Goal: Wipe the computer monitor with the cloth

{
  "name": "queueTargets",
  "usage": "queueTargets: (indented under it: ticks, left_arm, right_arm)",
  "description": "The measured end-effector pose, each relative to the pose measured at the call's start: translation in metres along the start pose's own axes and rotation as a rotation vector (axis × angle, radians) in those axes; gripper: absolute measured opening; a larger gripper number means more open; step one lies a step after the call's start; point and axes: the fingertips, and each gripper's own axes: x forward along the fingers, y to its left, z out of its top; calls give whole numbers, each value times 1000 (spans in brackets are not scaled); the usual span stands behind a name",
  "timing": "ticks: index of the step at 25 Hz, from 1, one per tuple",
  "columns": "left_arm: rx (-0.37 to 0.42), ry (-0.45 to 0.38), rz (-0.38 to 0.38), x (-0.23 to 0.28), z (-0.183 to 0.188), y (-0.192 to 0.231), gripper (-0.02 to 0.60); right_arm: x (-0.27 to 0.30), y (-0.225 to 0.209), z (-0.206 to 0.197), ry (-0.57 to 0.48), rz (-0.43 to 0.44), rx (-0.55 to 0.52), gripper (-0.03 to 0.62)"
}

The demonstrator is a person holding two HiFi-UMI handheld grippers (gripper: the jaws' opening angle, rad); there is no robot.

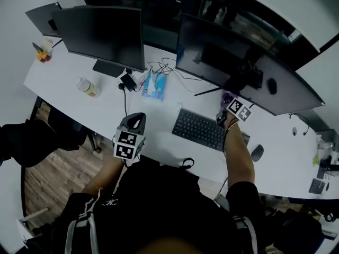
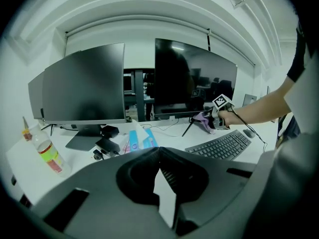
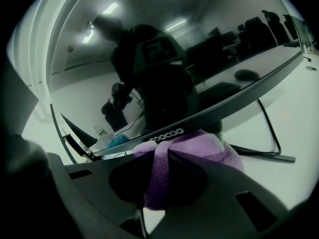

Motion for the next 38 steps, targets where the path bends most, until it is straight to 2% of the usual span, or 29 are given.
queueTargets:
  ticks: [5, 12, 22, 27, 32, 38]
  left_arm:
    - [-24, 4, 22, -7, -10, 31, 14]
    - [-31, -1, 15, -2, -10, 67, 14]
    - [-10, -8, -33, 15, -5, 112, 14]
    - [-3, 3, -45, 20, -10, 137, 14]
    - [-4, 1, -45, 23, -10, 159, 14]
    - [-29, 5, -52, 27, -15, 172, 14]
  right_arm:
    - [25, 43, -17, 25, 16, -56, 66]
    - [42, 64, -25, 23, -9, -51, 66]
    - [89, 146, -57, 71, 68, -121, 66]
    - [116, 186, -85, 119, 117, -190, 67]
    - [137, 241, -91, 104, 193, -160, 67]
    - [141, 272, -97, 100, 215, -119, 67]
